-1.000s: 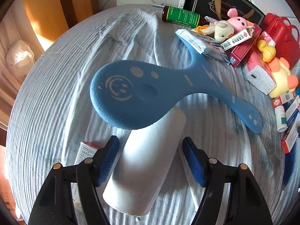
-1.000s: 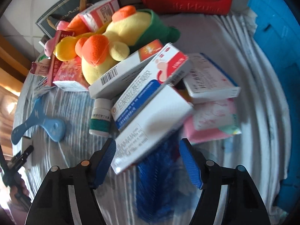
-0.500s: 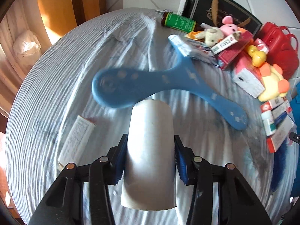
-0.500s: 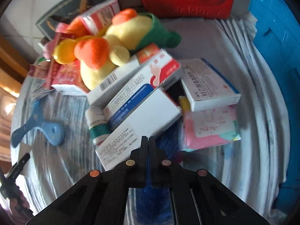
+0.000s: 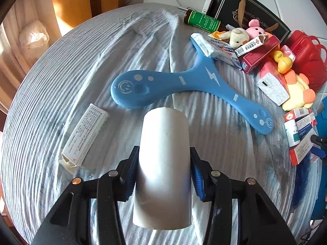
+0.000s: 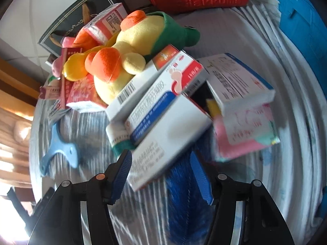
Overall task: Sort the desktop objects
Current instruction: 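Grasp the white paper roll with the left gripper while the right reaches for the medicine boxes, then carry the paper roll in the left gripper while the right carries a red-topped white box to the bin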
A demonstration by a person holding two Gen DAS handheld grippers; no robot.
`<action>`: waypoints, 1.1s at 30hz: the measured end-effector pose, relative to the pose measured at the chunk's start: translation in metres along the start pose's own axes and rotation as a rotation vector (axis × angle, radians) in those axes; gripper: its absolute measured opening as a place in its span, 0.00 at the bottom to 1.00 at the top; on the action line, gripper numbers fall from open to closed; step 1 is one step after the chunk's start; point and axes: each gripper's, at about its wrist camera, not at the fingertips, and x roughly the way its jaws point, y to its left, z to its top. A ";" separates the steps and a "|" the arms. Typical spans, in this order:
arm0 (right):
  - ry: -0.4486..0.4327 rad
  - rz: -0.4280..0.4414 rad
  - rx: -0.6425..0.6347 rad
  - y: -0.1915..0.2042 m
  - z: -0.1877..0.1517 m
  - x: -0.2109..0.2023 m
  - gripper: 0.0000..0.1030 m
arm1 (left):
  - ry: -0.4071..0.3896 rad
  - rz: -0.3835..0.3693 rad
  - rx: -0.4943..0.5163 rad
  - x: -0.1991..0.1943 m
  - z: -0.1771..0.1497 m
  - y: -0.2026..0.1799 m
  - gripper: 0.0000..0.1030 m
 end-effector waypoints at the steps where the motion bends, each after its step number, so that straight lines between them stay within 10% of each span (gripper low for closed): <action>1: 0.007 -0.015 0.006 0.001 0.003 0.006 0.59 | 0.004 0.003 -0.001 0.003 0.001 0.000 0.44; 8: 0.002 -0.044 -0.004 -0.002 0.009 0.019 0.55 | 0.002 -0.007 -0.003 0.003 0.002 -0.005 0.44; 10: -0.020 -0.050 -0.015 -0.005 0.005 0.005 0.21 | -0.014 -0.018 0.003 -0.005 0.000 -0.010 0.44; 13: -0.024 -0.026 -0.031 -0.013 -0.001 -0.009 0.05 | -0.042 -0.037 0.015 -0.021 -0.004 -0.018 0.44; 17: -0.011 0.028 0.040 -0.016 -0.001 -0.011 0.27 | -0.042 -0.024 0.033 -0.024 -0.009 -0.026 0.44; 19: -0.018 0.052 0.066 -0.013 0.000 -0.009 0.64 | -0.031 -0.020 0.028 -0.021 -0.009 -0.026 0.44; 26: 0.003 -0.007 0.096 -0.004 0.007 0.013 0.65 | -0.031 -0.014 0.006 -0.010 -0.003 -0.022 0.44; 30: 0.004 -0.053 0.058 -0.002 0.016 0.033 0.87 | -0.037 -0.020 0.016 -0.005 0.004 -0.031 0.44; 33: 0.010 -0.077 0.020 -0.001 0.014 0.029 0.68 | -0.041 -0.037 0.028 -0.005 0.007 -0.040 0.44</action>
